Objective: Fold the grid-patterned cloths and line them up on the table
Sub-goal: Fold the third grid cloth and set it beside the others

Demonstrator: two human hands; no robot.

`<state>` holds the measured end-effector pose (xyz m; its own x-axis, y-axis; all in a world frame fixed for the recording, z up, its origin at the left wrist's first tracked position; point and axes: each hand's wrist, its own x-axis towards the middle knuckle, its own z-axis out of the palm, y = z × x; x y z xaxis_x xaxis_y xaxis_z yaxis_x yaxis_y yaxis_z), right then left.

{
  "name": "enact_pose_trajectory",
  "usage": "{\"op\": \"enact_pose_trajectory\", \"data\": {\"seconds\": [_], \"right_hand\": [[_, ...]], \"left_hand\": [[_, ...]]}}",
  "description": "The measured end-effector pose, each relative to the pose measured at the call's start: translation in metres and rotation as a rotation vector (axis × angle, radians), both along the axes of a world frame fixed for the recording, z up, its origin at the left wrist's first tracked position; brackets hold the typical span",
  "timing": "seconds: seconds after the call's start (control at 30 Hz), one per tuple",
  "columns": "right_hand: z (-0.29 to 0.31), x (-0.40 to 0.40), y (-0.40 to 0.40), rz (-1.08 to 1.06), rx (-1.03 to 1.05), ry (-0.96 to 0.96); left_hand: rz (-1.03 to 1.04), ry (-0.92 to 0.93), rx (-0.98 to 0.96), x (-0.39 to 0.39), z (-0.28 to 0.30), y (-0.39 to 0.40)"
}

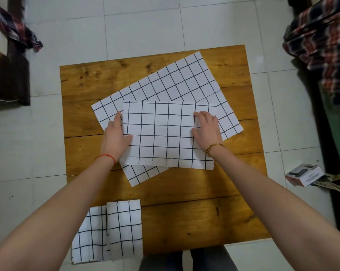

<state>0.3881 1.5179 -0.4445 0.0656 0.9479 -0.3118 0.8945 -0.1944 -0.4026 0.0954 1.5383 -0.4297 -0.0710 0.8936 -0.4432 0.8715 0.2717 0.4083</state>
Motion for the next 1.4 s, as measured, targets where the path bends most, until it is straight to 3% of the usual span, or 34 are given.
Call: {"op": "enact_pose_trajectory", "data": {"seconds": [0.1, 0.2, 0.43, 0.63, 0.93, 1.23, 1.4], "right_hand": [[-0.003, -0.011, 0.006, 0.141, -0.021, -0.070], [-0.002, -0.023, 0.017, 0.248, -0.032, -0.112], [-0.005, -0.053, 0.050, 0.402, -0.068, -0.179], [-0.011, -0.076, 0.063, 0.500, -0.101, -0.220], [-0.021, -0.092, 0.071, 0.536, -0.065, -0.396], [-0.022, -0.123, 0.073, 0.670, -0.021, -0.328], [-0.025, -0.116, 0.070, 0.621, -0.045, -0.322]], "left_hand": [[-0.180, 0.199, 0.156, 0.006, 0.000, 0.002], [-0.354, 0.186, 0.240, 0.015, -0.005, 0.013], [-0.500, 0.232, 0.138, 0.036, -0.021, 0.041], [-0.455, 0.320, 0.035, 0.027, -0.035, 0.044], [-0.384, 0.384, 0.065, 0.022, -0.037, 0.026], [-0.455, 0.445, 0.110, 0.013, -0.043, 0.030], [-0.506, 0.474, 0.121, 0.004, -0.047, 0.033]]}}
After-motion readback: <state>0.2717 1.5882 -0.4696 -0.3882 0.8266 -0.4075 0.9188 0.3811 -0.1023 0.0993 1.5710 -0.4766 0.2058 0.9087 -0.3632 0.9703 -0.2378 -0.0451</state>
